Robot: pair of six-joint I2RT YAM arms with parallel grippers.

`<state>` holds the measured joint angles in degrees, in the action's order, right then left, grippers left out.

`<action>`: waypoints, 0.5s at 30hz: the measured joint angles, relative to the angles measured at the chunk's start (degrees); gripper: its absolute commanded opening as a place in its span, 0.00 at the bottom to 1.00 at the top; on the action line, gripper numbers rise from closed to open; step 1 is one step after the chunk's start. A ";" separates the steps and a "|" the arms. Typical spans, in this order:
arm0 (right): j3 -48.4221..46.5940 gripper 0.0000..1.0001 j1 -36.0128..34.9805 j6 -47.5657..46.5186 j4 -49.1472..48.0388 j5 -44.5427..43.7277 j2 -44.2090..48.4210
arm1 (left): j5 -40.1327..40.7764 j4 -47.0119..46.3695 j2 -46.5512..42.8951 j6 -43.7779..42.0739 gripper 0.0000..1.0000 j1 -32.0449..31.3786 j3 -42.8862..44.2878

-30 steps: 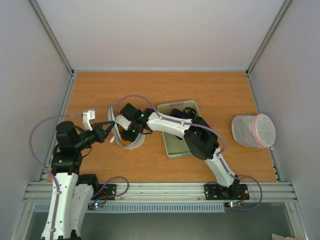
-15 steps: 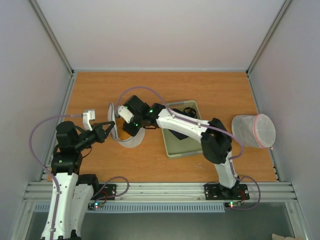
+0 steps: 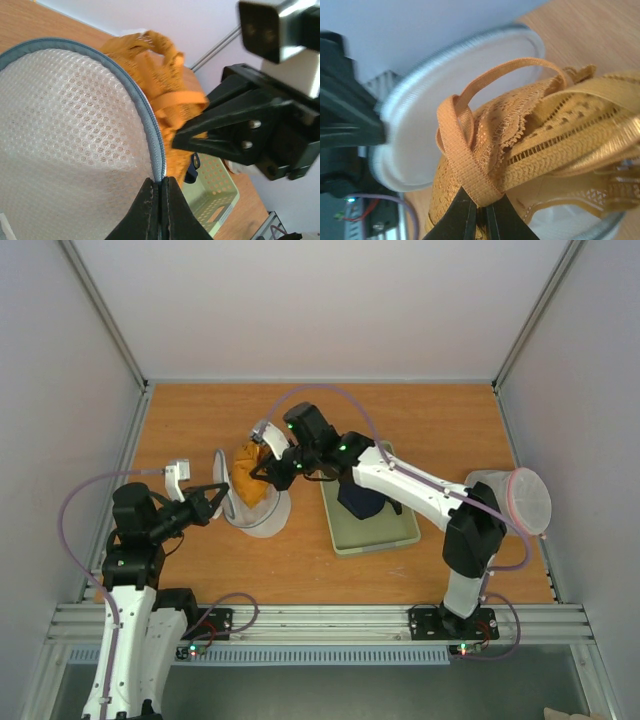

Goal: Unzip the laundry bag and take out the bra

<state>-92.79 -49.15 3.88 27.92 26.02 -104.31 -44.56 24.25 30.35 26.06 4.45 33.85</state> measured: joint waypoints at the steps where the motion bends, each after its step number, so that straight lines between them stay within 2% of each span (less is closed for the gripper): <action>1: 0.48 0.01 0.37 0.55 -1.16 1.97 0.66 | 0.00 0.00 0.00 0.00 0.01 0.00 0.00; 5: 2.73 0.01 2.05 3.80 -8.24 10.08 4.72 | 0.02 0.02 0.00 -0.04 0.01 0.00 0.00; 9: 5.20 0.01 4.70 8.57 -14.99 14.43 10.69 | 0.02 0.02 -0.02 -0.04 0.01 0.00 0.00; 12: 5.25 0.01 7.65 9.94 -14.69 11.43 14.12 | 0.02 0.02 -0.02 -0.04 0.01 0.00 0.00; 15: 1.62 0.01 9.55 9.27 -6.21 0.26 15.10 | 0.02 0.02 -0.04 -0.04 0.01 0.00 0.00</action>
<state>-91.18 -39.59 13.15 21.71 26.28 -89.21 -44.53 24.27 30.30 26.02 4.45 33.85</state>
